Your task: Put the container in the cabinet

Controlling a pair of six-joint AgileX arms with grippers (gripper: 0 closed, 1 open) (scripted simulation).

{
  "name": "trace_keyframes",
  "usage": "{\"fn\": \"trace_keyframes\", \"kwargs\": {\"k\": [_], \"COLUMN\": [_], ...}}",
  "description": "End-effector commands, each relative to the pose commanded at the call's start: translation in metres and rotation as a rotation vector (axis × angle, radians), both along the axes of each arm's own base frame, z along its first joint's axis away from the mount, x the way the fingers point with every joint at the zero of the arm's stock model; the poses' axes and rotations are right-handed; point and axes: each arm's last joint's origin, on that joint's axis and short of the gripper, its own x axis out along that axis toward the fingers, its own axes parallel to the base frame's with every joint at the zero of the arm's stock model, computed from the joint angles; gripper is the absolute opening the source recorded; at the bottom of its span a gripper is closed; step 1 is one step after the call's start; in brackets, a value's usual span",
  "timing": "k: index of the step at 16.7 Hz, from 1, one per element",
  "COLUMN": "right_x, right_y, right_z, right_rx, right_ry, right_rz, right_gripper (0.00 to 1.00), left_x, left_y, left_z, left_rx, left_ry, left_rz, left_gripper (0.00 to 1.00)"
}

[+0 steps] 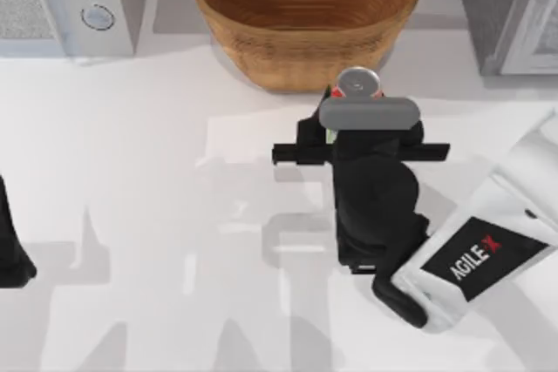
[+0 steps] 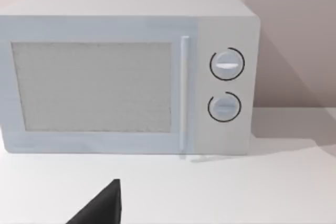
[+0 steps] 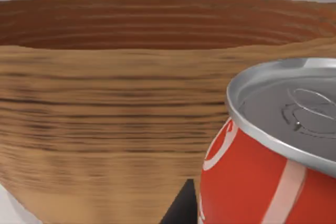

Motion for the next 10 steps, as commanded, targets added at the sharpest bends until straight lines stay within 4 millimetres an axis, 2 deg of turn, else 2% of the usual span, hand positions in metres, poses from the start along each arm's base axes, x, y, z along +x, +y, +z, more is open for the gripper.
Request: {"fn": "trace_keyframes", "kwargs": {"k": [10], "right_x": [-0.002], "right_y": [-0.002], "right_z": [0.042], "right_rx": [0.000], "right_ry": [0.000], "right_rz": [0.000], "right_gripper": [0.00], "left_x": [0.000], "left_y": [0.000], "left_z": [0.000], "left_rx": [0.000], "left_ry": [0.000], "left_rz": [0.000], "left_gripper": [1.00]}}
